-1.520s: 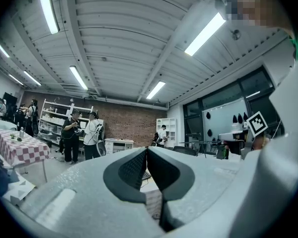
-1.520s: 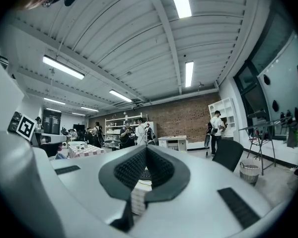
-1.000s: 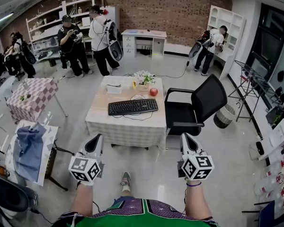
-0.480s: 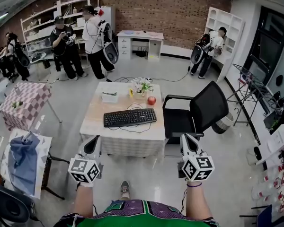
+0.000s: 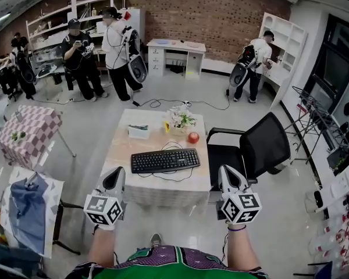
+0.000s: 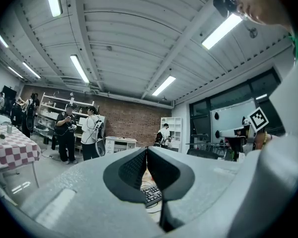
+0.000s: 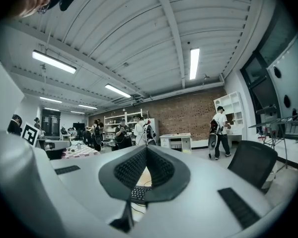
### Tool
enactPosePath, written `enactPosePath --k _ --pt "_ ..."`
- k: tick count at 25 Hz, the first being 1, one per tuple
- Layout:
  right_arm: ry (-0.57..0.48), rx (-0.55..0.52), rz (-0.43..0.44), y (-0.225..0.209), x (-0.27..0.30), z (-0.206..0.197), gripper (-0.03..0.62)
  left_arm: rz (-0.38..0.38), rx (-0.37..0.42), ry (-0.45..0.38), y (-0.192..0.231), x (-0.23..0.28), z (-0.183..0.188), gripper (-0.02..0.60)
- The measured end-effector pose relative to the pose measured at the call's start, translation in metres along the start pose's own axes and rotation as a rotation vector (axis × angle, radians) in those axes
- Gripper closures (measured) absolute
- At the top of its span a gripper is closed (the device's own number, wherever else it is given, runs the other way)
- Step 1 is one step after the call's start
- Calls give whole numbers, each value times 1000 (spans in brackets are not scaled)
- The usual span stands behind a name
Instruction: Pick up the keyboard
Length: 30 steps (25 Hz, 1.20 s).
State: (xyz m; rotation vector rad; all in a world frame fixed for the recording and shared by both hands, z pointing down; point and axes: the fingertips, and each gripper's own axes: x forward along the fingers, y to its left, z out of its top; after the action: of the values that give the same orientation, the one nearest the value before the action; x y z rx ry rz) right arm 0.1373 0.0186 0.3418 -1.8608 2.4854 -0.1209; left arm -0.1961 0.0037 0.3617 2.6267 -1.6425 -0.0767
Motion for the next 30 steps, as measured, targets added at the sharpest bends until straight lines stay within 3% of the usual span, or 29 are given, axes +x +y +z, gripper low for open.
enactPosePath --k 15,24,30 --pt "-11 -37 -25 22 125 14 593 -17 -10 -1 108 88 2 563" --pt "9 -64 -54 5 151 18 594 -39 -41 22 119 124 -13 563" --pt "1 -60 -23 -16 180 21 594 -1 -39 22 119 142 -10 563"
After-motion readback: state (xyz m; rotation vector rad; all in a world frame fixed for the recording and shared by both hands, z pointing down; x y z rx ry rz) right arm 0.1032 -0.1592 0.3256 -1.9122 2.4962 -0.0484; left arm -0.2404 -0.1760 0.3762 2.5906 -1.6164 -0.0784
